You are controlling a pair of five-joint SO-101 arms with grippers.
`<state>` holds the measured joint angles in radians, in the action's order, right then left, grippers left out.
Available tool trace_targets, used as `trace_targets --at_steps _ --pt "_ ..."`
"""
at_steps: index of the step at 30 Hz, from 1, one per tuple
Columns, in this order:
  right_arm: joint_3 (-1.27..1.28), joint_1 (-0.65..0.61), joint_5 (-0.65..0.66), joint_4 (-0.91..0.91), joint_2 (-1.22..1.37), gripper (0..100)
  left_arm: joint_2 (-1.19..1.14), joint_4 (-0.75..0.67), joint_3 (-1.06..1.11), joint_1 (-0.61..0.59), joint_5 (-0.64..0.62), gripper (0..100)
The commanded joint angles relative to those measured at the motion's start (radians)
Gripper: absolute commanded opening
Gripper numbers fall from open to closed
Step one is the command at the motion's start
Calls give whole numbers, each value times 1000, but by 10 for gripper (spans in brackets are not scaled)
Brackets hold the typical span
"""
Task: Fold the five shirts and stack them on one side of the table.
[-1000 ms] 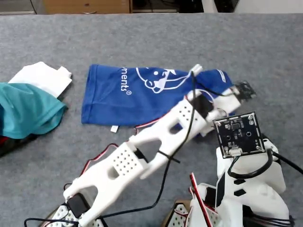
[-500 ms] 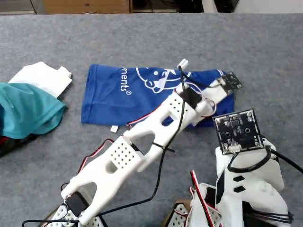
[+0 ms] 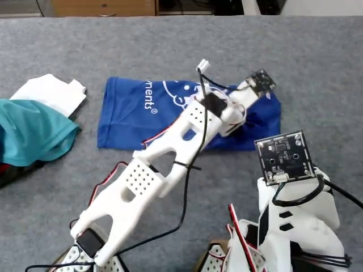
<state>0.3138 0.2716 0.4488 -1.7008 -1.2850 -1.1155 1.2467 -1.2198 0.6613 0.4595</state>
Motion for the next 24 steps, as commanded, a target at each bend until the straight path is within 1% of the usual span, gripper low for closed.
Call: trace_targets --at_steps 1,4,7,12,15,19,24 --pt "4 8 0 -3 -4 3 22 -21 -29 -12 6 160" --pt "4 8 0 -3 -4 3 24 -25 -31 -9 9 160" --pt "4 10 3 -3 -4 3 24 -26 -31 -17 54 160" --pt "4 8 5 -26 -4 3 24 -98 -31 -69 61 160" --pt "4 8 3 -31 -4 3 25 -94 -69 -84 61 160" --pt "2 8 2 -29 -4 3 25 -11 -166 -77 58 160" --pt "1 8 0 -26 -4 3 16 152 -292 -12 54 160"
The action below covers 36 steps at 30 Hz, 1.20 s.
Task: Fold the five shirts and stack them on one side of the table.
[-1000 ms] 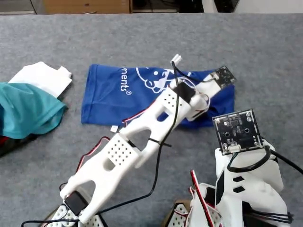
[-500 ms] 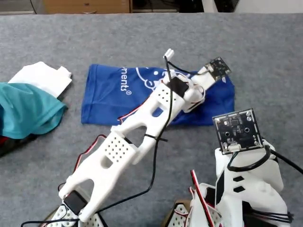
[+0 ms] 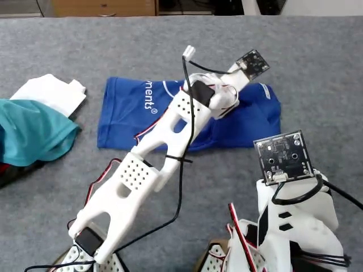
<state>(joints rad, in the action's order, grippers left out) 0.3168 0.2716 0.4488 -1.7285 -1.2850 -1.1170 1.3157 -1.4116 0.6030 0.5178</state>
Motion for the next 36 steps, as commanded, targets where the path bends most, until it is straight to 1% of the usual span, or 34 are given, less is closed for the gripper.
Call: trace_targets --at_steps 1,5,8,14,17,20,23,26,29,32,36 --pt "-2 8 0 2 -4 3 18 112 -110 58 -8 160" --pt "-5 8 0 2 -4 3 16 150 -118 87 -54 160" --pt "-5 10 5 -2 -4 3 16 158 -118 91 -55 160" --pt "-4 8 -2 3 -4 3 16 292 -120 109 -54 160" --pt "-4 10 -2 -3 -5 3 5 285 -118 71 -52 160" --pt "-2 10 -2 -3 -5 3 -39 229 -118 31 -48 160" --pt "-1 10 -2 -3 -5 3 -117 178 -118 5 -48 160" --pt "-1 10 3 -2 -5 3 -200 172 -129 2 -49 160" --pt "-1 10 5 0 -5 3 -209 189 -158 11 -55 151" --pt "-1 7 6 3 -5 3 -209 244 -259 38 -54 126" --pt "-1 4 6 3 -5 3 -156 295 -259 72 -54 125"
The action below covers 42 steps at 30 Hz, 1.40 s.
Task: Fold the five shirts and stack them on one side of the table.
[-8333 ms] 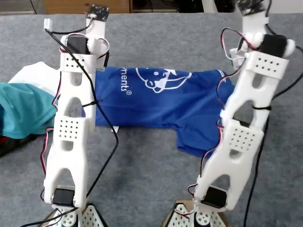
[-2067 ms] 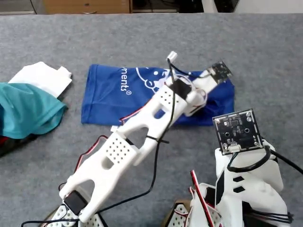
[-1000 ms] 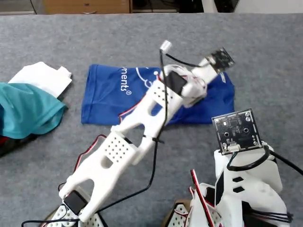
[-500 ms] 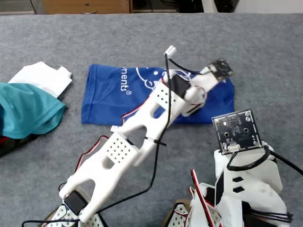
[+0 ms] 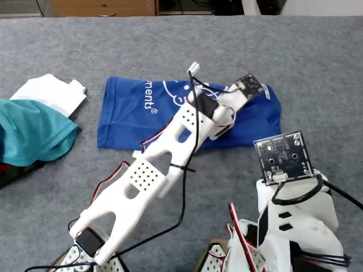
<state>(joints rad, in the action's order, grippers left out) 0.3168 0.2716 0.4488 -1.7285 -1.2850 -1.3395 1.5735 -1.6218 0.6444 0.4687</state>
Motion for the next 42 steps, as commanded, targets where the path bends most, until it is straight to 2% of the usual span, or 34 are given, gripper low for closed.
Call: trace_targets --at_steps 1,9,14,19,24,31,37,42 --pt "-1 4 6 3 -5 3 88 48 -46 31 -6 125" --pt "-1 5 6 0 -5 3 182 54 -46 -5 -46 126" --pt "1 5 5 -3 -4 3 222 63 -46 -58 -94 195" --pt "42 4 5 -2 -4 3 288 129 -44 -115 -117 206" --pt "84 4 6 -2 -4 3 317 166 -44 -256 -130 205" --pt "173 5 6 -2 5 4 314 184 -15 -500 -273 205" --pt "305 12 5 -3 5 4 314 184 124 -624 -316 205" --pt "320 12 5 9 8 5 314 184 233 -681 -318 205"
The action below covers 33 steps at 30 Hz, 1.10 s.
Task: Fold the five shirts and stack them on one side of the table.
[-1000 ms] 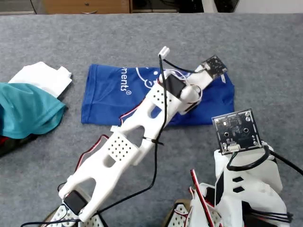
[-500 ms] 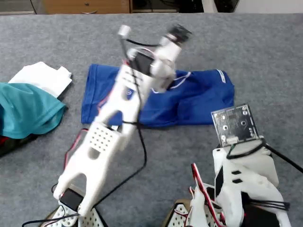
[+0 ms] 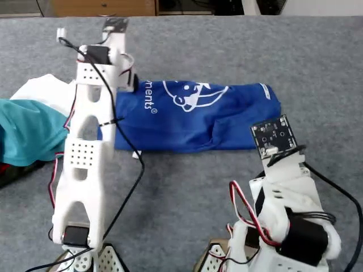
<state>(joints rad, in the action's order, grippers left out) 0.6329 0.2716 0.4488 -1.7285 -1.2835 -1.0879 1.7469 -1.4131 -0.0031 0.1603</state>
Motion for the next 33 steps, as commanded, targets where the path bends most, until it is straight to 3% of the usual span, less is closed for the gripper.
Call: trace_targets --at_steps 1,13,20,25,33 --pt "7 12 5 9 7 5 62 9 34 -38 -9 205" --pt "127 12 5 54 8 5 62 -112 135 -69 0 211" --pt "128 12 5 54 8 5 62 -89 137 -135 21 212" --pt "128 12 -2 54 7 5 62 0 137 -143 72 212" --pt "111 12 -2 46 -2 4 62 11 253 -135 71 212"
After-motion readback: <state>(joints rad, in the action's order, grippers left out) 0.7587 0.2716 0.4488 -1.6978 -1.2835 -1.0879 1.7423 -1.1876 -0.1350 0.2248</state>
